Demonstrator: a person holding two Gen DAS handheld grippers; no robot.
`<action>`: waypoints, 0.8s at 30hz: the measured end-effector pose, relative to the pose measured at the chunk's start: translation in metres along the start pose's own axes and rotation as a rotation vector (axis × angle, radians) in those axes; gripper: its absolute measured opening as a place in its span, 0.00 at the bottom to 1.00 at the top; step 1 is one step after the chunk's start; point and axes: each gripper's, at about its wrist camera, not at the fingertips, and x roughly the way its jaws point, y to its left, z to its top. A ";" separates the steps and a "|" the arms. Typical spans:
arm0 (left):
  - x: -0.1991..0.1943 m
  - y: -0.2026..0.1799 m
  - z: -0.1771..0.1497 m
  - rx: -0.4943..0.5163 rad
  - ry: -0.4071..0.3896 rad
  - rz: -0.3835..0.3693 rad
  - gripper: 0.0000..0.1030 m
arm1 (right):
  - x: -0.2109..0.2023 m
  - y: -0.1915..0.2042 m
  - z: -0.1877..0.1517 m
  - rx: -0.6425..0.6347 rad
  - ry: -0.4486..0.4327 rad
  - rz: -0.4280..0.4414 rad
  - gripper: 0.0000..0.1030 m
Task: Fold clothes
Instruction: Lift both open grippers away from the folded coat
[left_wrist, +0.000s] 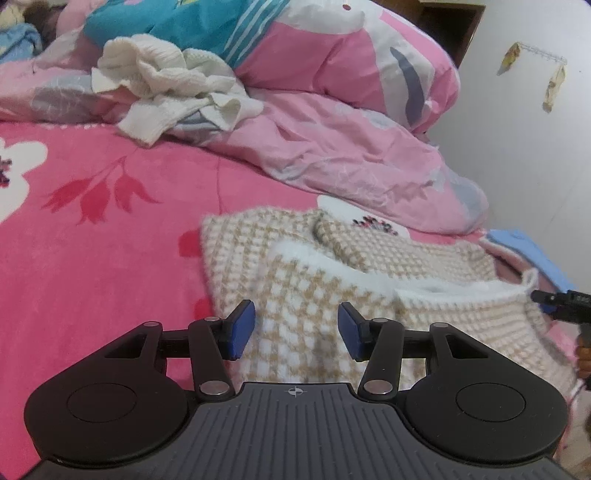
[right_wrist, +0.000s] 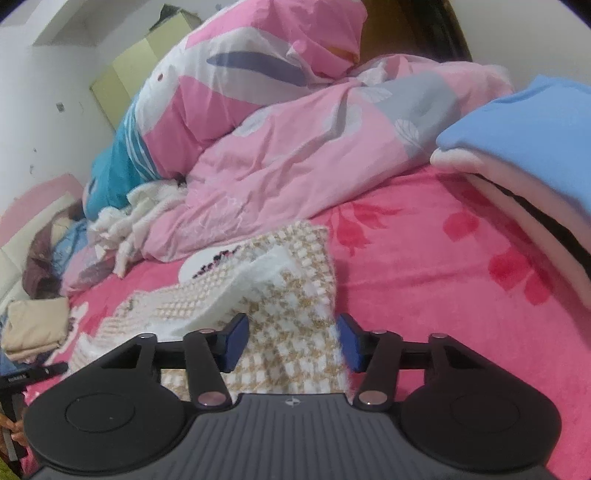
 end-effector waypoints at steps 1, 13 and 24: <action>0.002 -0.005 -0.001 0.027 0.009 0.041 0.37 | 0.002 0.000 0.000 -0.005 0.005 -0.010 0.37; -0.029 -0.037 -0.010 0.224 -0.190 0.186 0.05 | -0.032 0.026 -0.006 -0.097 -0.209 -0.031 0.06; -0.009 -0.018 -0.010 0.129 -0.155 0.232 0.05 | 0.001 -0.007 -0.003 0.038 -0.154 -0.051 0.06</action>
